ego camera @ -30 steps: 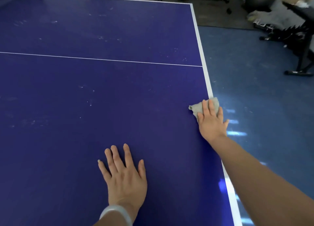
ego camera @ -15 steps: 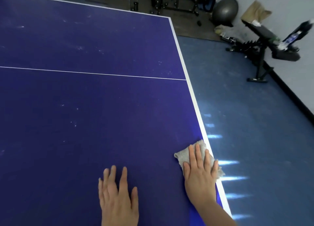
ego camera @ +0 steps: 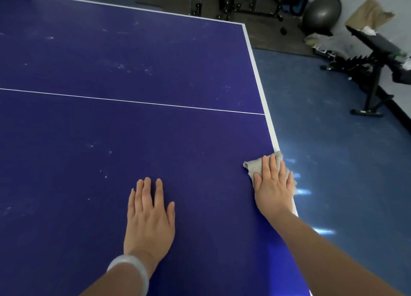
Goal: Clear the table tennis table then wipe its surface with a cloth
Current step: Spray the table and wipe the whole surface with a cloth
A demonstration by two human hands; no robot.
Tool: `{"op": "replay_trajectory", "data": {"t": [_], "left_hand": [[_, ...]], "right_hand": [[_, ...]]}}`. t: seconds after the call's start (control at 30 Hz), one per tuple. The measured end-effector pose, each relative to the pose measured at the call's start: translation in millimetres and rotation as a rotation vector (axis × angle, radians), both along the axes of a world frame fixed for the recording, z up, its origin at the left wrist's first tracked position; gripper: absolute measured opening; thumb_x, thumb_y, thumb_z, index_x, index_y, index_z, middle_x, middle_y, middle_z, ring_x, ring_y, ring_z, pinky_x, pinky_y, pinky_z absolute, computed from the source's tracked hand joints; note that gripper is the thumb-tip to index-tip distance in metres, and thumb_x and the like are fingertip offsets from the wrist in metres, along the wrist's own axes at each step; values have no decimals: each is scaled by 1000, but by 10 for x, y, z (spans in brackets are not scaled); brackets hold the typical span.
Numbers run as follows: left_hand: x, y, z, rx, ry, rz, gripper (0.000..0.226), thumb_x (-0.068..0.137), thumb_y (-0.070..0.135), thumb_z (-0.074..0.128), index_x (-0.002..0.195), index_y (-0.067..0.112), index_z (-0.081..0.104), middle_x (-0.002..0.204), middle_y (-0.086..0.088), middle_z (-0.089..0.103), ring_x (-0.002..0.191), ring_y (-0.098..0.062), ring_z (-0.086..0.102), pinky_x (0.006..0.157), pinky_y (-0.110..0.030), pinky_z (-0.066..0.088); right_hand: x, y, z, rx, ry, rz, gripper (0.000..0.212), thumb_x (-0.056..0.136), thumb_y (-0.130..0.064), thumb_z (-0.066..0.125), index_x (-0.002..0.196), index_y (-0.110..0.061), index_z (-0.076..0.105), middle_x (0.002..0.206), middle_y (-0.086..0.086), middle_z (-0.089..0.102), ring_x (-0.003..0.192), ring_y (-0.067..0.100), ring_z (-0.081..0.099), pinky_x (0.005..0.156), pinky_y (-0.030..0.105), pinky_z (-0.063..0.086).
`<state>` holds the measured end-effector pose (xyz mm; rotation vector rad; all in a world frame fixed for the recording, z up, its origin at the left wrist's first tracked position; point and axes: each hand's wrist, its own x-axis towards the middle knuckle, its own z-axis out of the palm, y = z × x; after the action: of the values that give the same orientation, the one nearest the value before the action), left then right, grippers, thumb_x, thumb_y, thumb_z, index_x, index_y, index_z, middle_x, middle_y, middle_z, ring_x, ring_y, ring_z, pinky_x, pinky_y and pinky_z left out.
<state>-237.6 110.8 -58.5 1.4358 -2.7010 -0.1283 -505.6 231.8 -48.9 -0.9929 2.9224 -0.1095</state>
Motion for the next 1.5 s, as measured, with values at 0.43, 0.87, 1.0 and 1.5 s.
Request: {"op": "replay_trajectory", "data": {"t": [0.43, 0.87, 1.0, 1.5], "left_hand": [[-8, -6, 58, 9, -29, 16, 67, 99, 48, 15, 146, 7, 38, 150, -17, 37, 143, -31, 30, 117, -42, 13], [-20, -2, 62, 10, -46, 26, 64, 98, 46, 21, 146, 7, 39, 151, -15, 37, 143, -28, 28, 117, -39, 10], [-24, -5, 72, 14, -40, 28, 63, 98, 46, 21, 145, 8, 39, 151, -16, 37, 143, -29, 29, 117, -38, 8], [-15, 7, 24, 27, -3, 37, 67, 97, 49, 13, 151, 12, 28, 156, -14, 26, 148, -27, 16, 121, -42, 10]], "right_hand": [[-124, -1038, 72, 34, -61, 517, 57, 104, -44, 20, 156, -26, 3, 163, -5, -5, 150, 26, -7, 119, 50, -8], [280, -2343, 132, 83, -137, 385, 56, 104, -38, 17, 155, -26, -1, 163, -4, -7, 148, 34, -14, 113, 65, -10], [602, -2090, 137, 73, -130, 702, 53, 105, -31, 16, 155, -28, 0, 163, -6, -8, 149, 26, -14, 117, 56, -11], [-87, -415, 35, 64, -88, 273, 58, 99, -50, 2, 154, -33, -4, 162, -12, -7, 149, 30, -7, 117, 58, -4]]}}
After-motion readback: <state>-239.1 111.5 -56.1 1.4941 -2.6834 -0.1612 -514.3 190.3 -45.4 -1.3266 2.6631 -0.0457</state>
